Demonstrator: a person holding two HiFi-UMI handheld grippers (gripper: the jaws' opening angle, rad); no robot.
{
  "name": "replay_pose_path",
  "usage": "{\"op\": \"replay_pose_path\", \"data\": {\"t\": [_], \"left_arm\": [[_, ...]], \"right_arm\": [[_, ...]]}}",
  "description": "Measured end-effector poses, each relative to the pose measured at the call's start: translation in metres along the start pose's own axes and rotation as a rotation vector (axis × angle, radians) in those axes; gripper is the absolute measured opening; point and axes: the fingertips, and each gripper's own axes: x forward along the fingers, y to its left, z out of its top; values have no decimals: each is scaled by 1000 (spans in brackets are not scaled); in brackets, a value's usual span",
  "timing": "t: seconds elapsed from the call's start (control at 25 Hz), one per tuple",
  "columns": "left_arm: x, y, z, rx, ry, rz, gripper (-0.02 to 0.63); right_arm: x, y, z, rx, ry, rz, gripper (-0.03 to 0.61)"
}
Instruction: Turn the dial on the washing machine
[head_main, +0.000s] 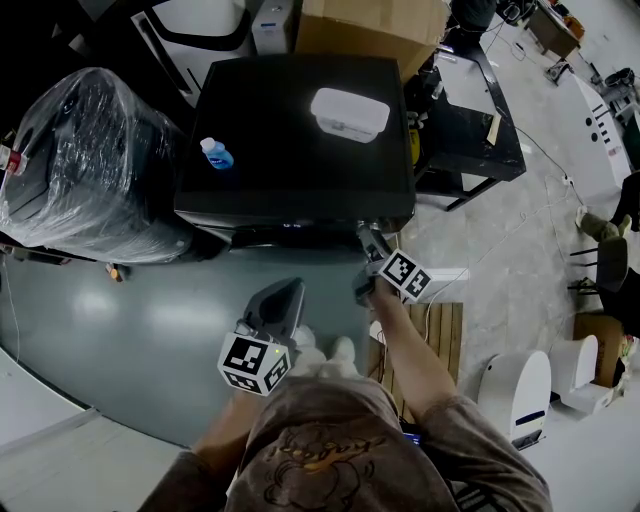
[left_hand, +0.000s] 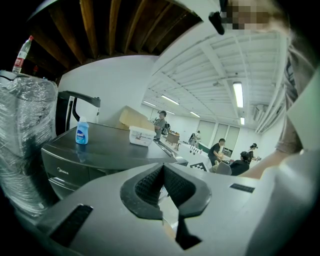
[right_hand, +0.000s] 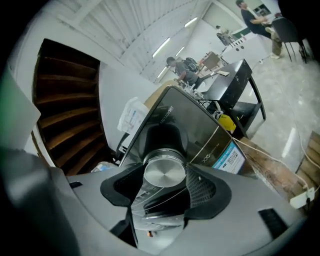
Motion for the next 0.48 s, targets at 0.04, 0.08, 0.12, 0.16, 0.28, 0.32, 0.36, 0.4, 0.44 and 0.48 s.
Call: {"op": "replay_pose_path", "data": {"t": [0.04, 0.08, 0.12, 0.16, 0.28, 0.32, 0.36, 0.4, 0.44, 0.48], "left_arm": [[0, -1, 0, 0, 0, 0, -8], [0, -1, 0, 0, 0, -1, -8], [0, -1, 0, 1, -1, -1, -8], [0, -1, 0, 1, -1, -1, -8], [-1, 0, -1, -1, 0, 0, -8], [-1, 0, -1, -1, 1, 0, -8], [-1, 0, -1, -2, 1, 0, -8], [-1, 0, -2, -2, 2, 0, -8], [-1, 0, -2, -3, 3, 0, -8], [-2, -1, -2, -4, 3, 0, -8]], "right_arm": [[0, -1, 1, 28, -8, 6, 256], [0, -1, 1, 49, -14, 12, 256], [0, -1, 1, 60, -19, 15, 256], [0, -2, 0, 62, -21, 17, 256], [0, 0, 1, 10, -12, 7, 256], [0, 1, 1, -27, -5, -1, 257], [0, 2, 1, -71, 4, -11, 258], [-1, 3, 1, -116, 11, -22, 259], [-1, 4, 2, -159, 18, -32, 262], [-2, 4, 2, -196, 25, -41, 264]]}}
